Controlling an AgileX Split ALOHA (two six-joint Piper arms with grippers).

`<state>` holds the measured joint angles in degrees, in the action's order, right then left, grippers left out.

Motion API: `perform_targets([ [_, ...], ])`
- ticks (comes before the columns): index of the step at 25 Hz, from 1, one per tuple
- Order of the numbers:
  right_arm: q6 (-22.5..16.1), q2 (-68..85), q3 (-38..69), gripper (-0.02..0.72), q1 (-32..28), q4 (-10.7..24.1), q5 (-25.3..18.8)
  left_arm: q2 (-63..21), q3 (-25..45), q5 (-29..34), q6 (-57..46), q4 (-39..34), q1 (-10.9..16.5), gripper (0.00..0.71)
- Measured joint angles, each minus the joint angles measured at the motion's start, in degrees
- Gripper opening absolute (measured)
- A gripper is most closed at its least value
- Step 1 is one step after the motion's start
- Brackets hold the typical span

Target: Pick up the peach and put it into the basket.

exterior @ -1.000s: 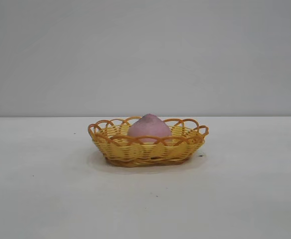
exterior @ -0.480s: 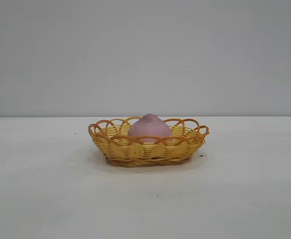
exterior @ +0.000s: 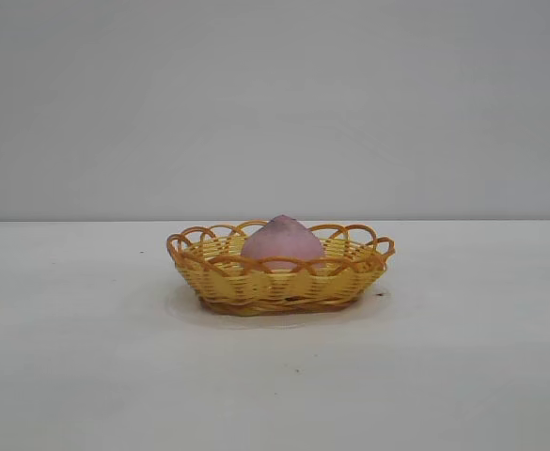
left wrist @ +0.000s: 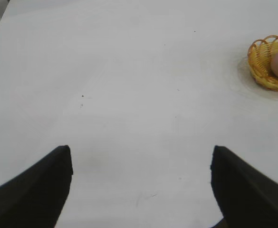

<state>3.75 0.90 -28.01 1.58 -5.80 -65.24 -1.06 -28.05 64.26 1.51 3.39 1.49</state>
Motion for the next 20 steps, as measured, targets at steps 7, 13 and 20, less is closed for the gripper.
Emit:
perform_targets([
  [7, 0.0, 0.0, 0.0, 0.51, 0.0, 0.0, 0.0, 0.0, 0.0, 0.0, 0.0, 0.0, 0.0, 0.529],
  [13, 0.0, 0.0, 0.0, 0.51, 1.6, 0.0, 0.0, 0.0, 0.0, 0.0, 0.0, 0.0, 0.0, 0.529],
  [20, 0.0, 0.0, 0.0, 0.51, 1.7, 0.0, 0.0, 0.0, 0.0, 0.0, 0.0, 0.0, 0.0, 0.529],
])
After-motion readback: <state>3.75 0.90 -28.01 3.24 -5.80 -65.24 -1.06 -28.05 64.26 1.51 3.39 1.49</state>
